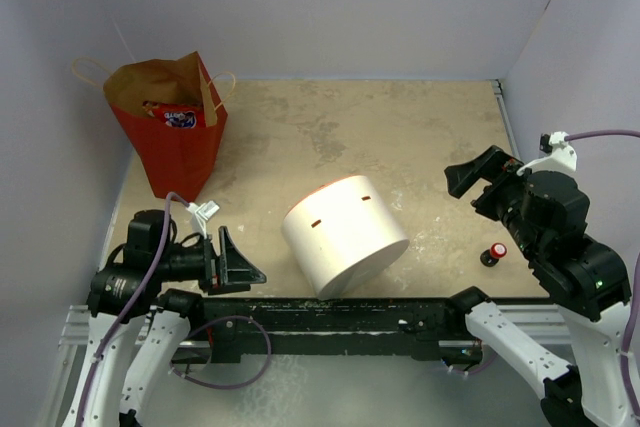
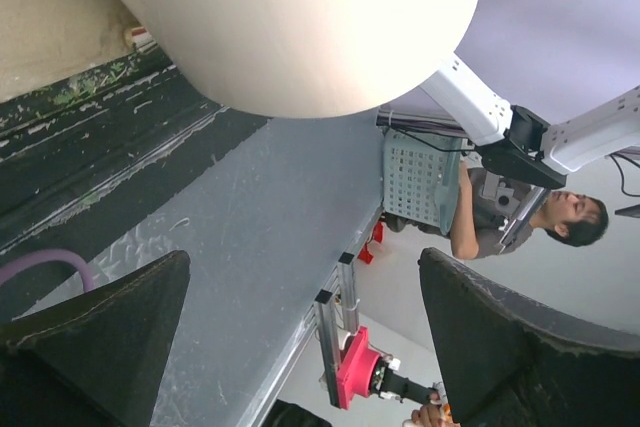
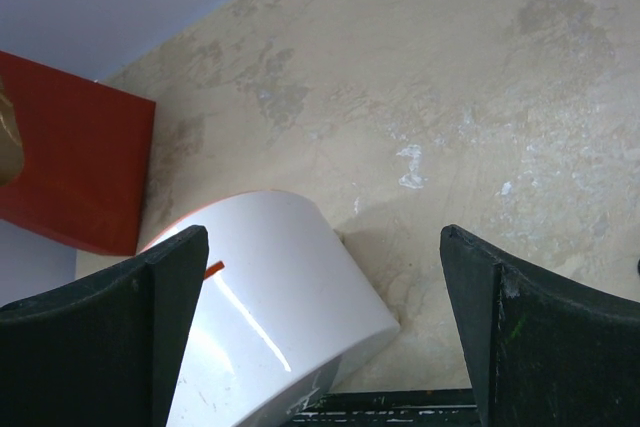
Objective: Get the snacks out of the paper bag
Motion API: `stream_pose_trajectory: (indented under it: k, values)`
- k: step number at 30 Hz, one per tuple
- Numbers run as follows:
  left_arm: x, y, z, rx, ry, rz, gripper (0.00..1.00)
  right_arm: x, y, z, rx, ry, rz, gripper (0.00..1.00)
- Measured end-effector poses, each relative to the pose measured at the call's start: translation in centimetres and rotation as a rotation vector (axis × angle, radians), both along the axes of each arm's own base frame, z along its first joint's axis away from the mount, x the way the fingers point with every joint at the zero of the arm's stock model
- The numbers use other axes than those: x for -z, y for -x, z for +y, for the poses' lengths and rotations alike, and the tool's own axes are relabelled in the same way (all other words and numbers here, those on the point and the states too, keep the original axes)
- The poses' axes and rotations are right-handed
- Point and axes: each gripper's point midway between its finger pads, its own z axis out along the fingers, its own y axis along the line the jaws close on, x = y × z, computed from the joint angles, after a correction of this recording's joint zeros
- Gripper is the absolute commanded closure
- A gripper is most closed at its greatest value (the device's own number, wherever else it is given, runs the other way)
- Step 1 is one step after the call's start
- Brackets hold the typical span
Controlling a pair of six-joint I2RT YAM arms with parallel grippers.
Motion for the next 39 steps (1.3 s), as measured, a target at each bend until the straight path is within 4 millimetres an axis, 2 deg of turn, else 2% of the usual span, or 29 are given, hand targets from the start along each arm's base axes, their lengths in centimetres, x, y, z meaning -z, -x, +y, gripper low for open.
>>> stream_pose_trajectory:
  k: [6,10,17,20,23,26,31,36,39]
  values:
    - [-0.6,-1.5,-0.5,0.026,0.029,-0.027,0.01,0.2,-0.3,0.0,0.002,0.013,-0.004,0.0]
    - [-0.2,-2.1,-0.7,0.033,0.036,-0.024,0.01,0.6,-0.6,0.1,0.0,0.019,0.004,0.0]
    - [0.2,-6.5,-1.6,0.015,0.013,-0.045,0.01,1.8,-1.3,0.5,-0.004,0.026,0.025,0.0]
    - [1.1,-6.8,-3.3,0.077,-0.027,-0.051,0.01,2.2,-1.5,0.7,-0.009,0.028,0.035,0.0]
    - [2.3,-5.5,-5.9,0.191,-0.074,-0.063,0.01,2.1,-1.7,0.8,-0.009,0.027,0.033,0.0]
    - [3.5,-4.8,-7.5,0.241,-0.114,-0.064,0.01,2.1,-1.7,0.7,-0.007,0.027,0.031,0.0]
    - [5.0,-5.3,-9.8,0.23,-0.105,-0.068,0.01,2.0,-1.7,0.6,-0.001,0.031,0.028,0.0]
    - [5.4,-5.7,-13.2,0.253,-0.082,-0.085,0.01,2.1,-1.4,0.3,0.002,0.037,0.027,0.0]
    - [5.5,-6.4,-14.5,0.237,-0.071,-0.102,0.01,2.0,-1.1,0.0,0.007,0.042,0.022,0.0]
